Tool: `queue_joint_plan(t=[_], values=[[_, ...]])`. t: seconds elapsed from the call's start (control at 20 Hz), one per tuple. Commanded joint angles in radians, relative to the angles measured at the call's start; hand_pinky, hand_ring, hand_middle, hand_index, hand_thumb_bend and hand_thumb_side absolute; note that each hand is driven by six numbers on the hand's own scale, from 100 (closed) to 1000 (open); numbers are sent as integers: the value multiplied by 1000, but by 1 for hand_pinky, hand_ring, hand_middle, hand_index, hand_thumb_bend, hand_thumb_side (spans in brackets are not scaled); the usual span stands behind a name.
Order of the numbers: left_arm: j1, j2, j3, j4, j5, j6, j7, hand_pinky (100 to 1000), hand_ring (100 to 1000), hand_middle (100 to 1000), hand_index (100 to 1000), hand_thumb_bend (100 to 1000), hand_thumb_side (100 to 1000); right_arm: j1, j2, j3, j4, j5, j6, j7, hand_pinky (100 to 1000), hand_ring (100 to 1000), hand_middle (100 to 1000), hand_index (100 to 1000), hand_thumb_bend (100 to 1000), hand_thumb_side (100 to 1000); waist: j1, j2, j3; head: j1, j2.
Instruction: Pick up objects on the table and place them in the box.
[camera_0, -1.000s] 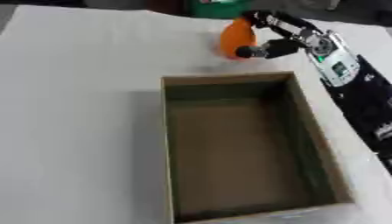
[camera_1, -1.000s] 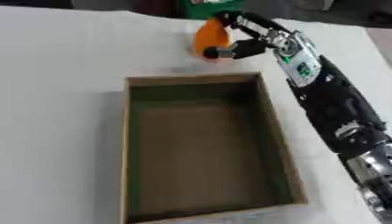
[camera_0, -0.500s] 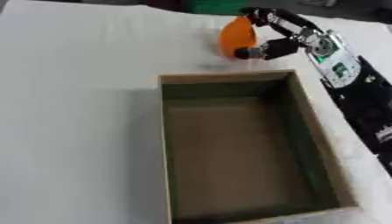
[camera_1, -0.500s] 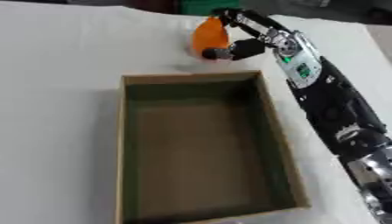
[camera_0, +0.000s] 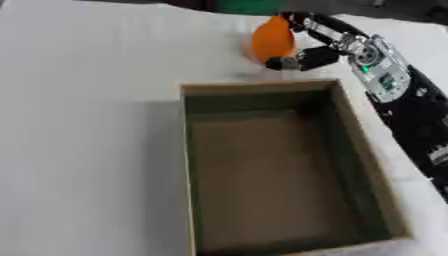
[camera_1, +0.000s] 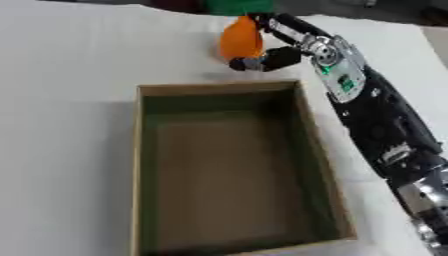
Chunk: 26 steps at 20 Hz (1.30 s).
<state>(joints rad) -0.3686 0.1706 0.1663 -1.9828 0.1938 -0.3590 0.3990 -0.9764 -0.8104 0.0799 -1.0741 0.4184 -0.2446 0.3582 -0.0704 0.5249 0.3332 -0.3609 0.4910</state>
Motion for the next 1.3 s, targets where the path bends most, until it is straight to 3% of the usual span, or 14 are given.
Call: queue_joint_plan(t=[0.05, 0.25, 0.35, 0.65, 0.9, 1.2, 1.25, 1.3], values=[[-7, 8, 7, -17, 0, -2, -2, 426, 553, 602, 717, 100, 797, -15, -29, -5, -19, 15, -3, -13, 917, 889, 727, 936, 475, 634, 2, -20, 2, 3, -12], [-9, 7, 7, -17, 1, -2, -2, 425, 549, 602, 717, 100, 795, -13, -24, -4, -13, 34, -17, -19, 897, 837, 634, 875, 176, 484, 0, -17, 7, 2, -13], [-9, 6, 9, -17, 1, -1, -2, 425, 549, 602, 717, 100, 793, -12, -22, -3, -11, 34, -23, -25, 881, 815, 630, 862, 100, 415, -1, -17, 7, 4, -10], [-8, 5, 14, -17, -1, 0, 4, 424, 548, 602, 717, 100, 790, -2, -22, 1, -25, -8, -20, -53, 855, 790, 619, 835, 100, 314, -4, -21, 2, 14, 1], [-5, 4, 15, -17, -2, 2, 6, 423, 548, 602, 717, 100, 788, 7, -30, 20, -79, -50, -20, -92, 837, 775, 585, 790, 100, 410, -3, -30, -2, 18, 12], [-2, 4, 15, -17, -3, 3, 7, 422, 548, 602, 717, 100, 787, 15, -41, 36, -128, -96, -9, -118, 833, 772, 579, 780, 100, 398, -1, -40, -8, 18, 22], [-1, 4, 16, -17, -4, 3, 8, 422, 548, 602, 717, 100, 786, 11, -42, 36, -135, -100, -11, -121, 770, 727, 522, 721, 100, 361, 0, -44, -11, 17, 25], [4, 5, 18, -17, -4, 4, 10, 421, 548, 602, 718, 100, 784, 4, -46, 40, -150, -110, -19, -130, 761, 719, 516, 713, 100, 349, 3, -59, -20, 17, 32]])
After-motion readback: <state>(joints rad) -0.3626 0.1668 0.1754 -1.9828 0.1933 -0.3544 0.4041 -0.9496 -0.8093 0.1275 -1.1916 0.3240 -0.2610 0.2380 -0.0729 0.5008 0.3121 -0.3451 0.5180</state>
